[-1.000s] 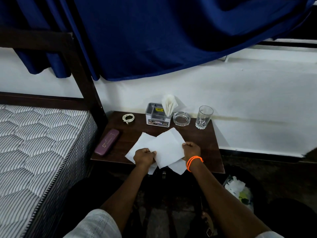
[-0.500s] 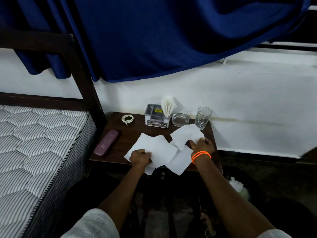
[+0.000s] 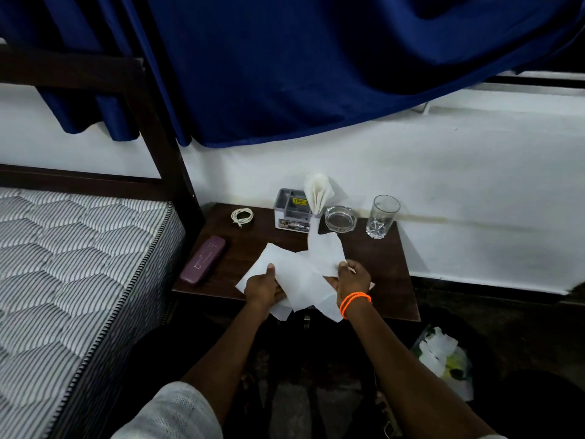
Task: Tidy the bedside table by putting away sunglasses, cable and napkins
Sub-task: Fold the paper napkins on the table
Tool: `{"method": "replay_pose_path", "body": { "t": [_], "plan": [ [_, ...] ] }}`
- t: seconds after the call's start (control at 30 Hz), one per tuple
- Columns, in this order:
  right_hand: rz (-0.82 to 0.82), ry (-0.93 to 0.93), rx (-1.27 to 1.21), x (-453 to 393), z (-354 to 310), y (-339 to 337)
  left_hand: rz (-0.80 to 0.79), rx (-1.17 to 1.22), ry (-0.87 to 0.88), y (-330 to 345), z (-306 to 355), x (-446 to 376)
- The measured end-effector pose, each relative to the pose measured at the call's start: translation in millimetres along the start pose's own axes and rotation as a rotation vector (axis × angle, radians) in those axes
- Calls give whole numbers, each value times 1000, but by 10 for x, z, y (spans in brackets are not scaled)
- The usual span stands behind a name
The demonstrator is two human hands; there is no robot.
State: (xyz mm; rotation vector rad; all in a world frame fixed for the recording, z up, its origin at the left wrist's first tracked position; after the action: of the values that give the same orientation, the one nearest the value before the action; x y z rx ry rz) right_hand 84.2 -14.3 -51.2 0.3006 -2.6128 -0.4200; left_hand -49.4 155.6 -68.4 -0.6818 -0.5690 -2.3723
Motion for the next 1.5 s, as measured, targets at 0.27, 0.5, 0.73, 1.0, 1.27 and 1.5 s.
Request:
{"method": "replay_pose_path", "body": {
  "t": [0.27, 0.5, 0.73, 1.0, 1.27, 1.5],
  "plan": [
    [50, -165, 695, 24, -111, -82, -53, 157, -20, 23, -23, 14],
    [21, -296, 861, 41, -138, 6, -26, 165, 7, -25, -37, 18],
    [-14, -381, 943, 68, -102, 60, -17, 167, 8, -60, -65, -27],
    [-28, -372, 950, 81, -53, 110, 6, 133, -21, -54, -61, -50],
    [-34, -311, 980, 55, -18, 62, 24, 53, 17, -42, -97, -44],
    [-105, -337, 1015, 55, -45, 100, 51, -11, 36, -67, -86, -100]
  ]
}}
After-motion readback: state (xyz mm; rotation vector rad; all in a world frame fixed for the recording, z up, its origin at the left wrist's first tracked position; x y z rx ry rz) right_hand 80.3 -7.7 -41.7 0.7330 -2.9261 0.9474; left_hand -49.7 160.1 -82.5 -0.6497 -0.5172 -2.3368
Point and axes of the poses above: each hand's wrist, its own x-axis away from the middle knuckle, its own y-axis out of the palm, z = x × y, the point moved 6 cm from there along -x, towards the middle knuckle, and after that the axes turned 15 degrees about -z, right-handed, at the moved point
